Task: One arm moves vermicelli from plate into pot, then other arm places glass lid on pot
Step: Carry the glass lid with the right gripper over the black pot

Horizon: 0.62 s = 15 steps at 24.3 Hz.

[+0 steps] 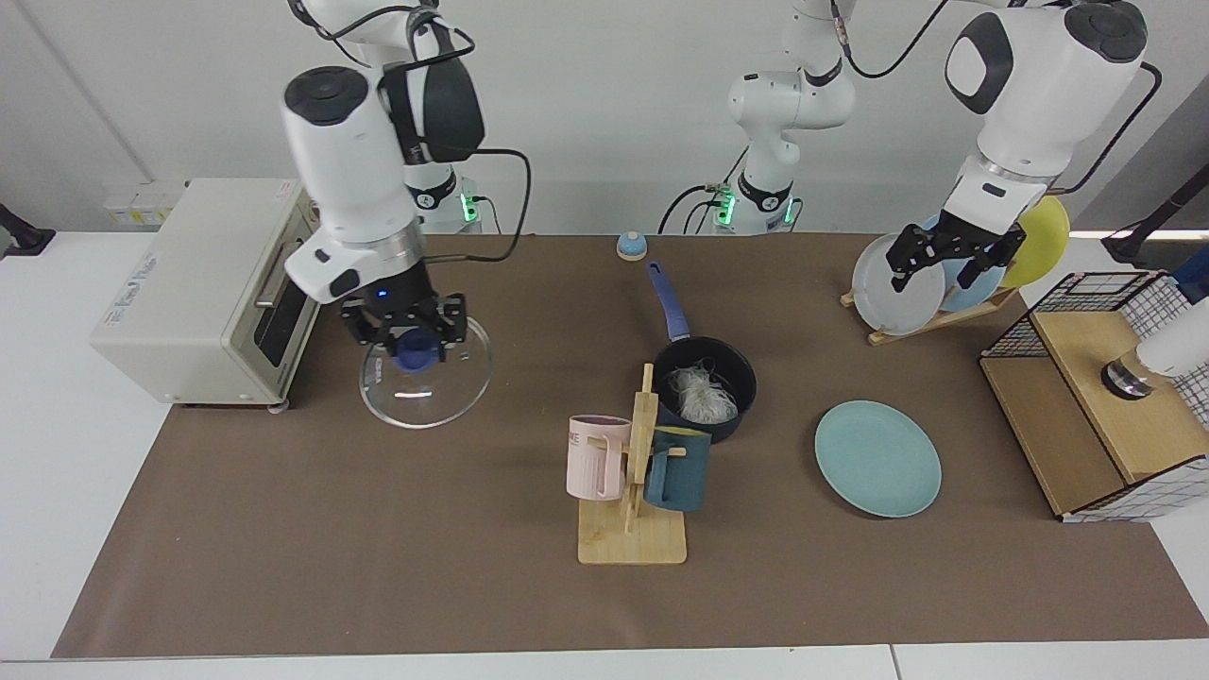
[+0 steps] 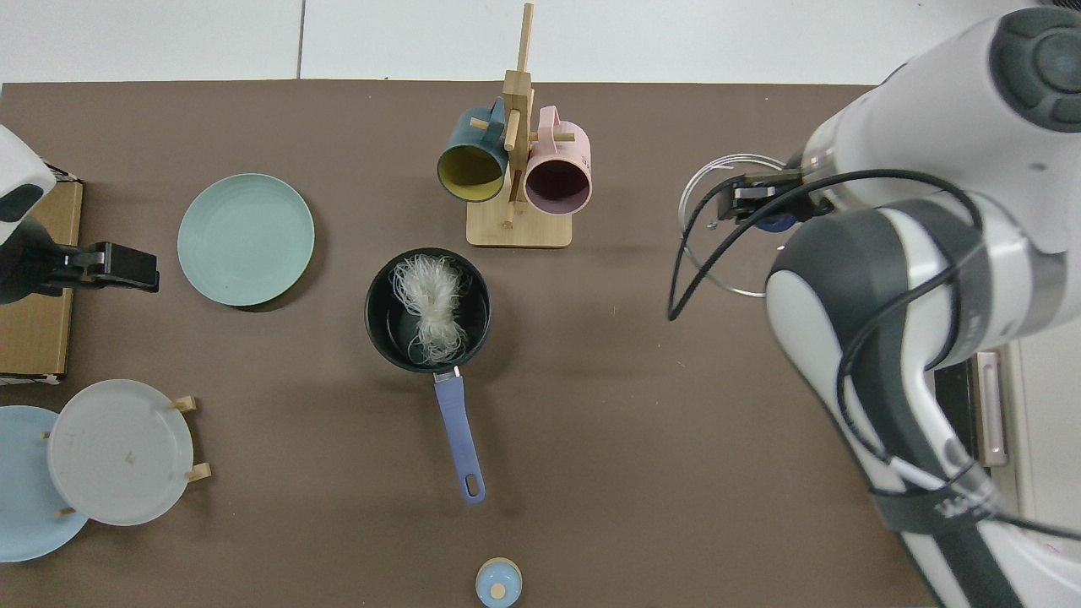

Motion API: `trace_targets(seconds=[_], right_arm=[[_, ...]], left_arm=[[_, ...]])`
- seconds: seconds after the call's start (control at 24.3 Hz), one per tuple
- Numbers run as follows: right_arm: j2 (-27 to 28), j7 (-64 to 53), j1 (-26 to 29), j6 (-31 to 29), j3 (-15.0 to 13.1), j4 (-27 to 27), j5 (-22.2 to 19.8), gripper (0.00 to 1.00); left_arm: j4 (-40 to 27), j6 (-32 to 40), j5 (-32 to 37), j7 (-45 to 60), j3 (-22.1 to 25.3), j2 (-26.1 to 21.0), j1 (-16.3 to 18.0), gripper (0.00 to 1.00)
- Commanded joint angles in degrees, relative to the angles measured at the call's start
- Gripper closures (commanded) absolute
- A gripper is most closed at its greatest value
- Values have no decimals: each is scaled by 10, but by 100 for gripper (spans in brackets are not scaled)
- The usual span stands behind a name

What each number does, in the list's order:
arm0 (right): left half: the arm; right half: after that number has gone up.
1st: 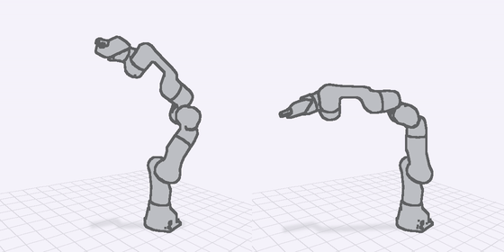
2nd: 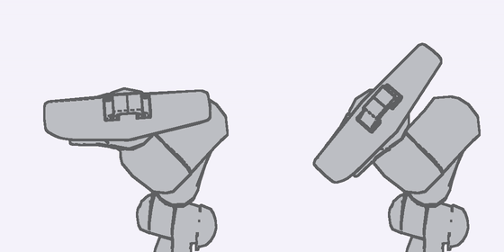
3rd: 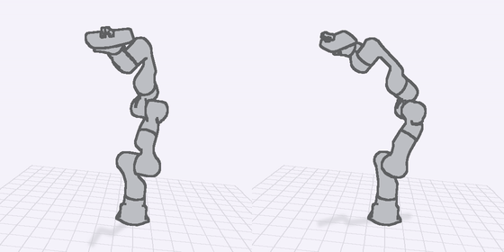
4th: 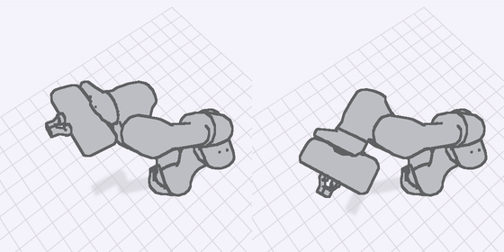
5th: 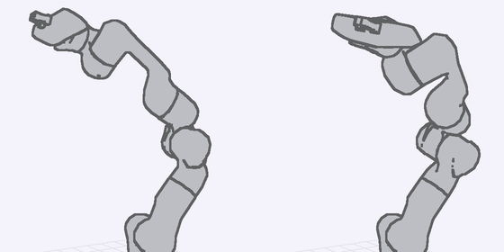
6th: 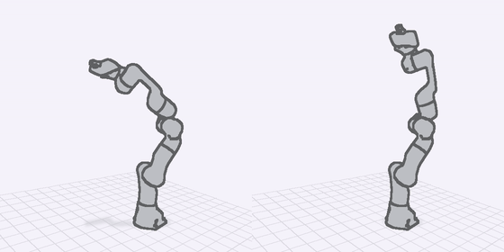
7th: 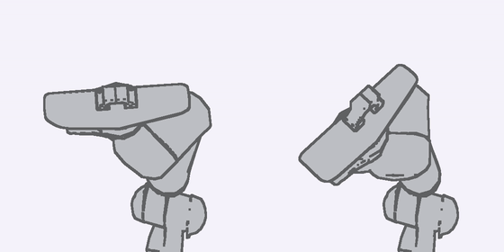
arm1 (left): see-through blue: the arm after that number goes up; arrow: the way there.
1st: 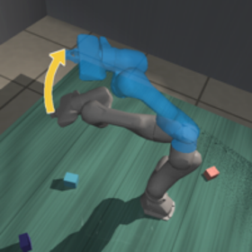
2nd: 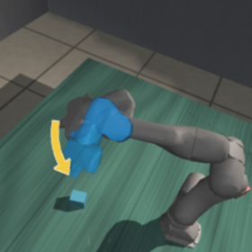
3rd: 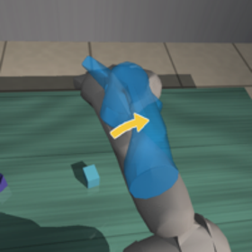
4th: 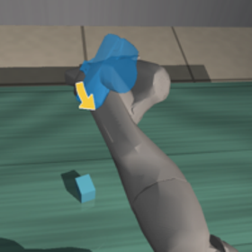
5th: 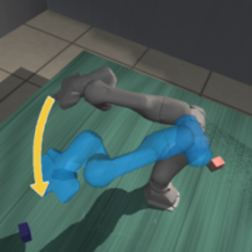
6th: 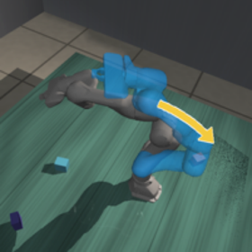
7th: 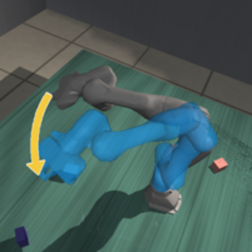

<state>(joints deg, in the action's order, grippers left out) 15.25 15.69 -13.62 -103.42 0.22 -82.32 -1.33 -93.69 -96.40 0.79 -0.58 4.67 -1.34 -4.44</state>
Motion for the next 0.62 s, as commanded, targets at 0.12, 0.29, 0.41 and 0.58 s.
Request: trace_targets(seconds=[0.12, 0.29, 0.41, 0.58], right_arm=[[-11, 137, -101, -13, -1, 0, -17, 100], [0, 199, -163, -6, -2, 22, -17, 100], [11, 256, -206, -6, -4, 30, -17, 100], [44, 315, -244, -8, -5, 60, -29, 100]], left_arm=[[-12, -2, -5, 3, 3, 9, -2, 0], [-13, -3, -6, 2, -1, 9, 5, 0], [-13, -3, -6, 2, -13, 9, 18, 0], [-14, -2, -6, 3, -21, 9, 23, 0]])
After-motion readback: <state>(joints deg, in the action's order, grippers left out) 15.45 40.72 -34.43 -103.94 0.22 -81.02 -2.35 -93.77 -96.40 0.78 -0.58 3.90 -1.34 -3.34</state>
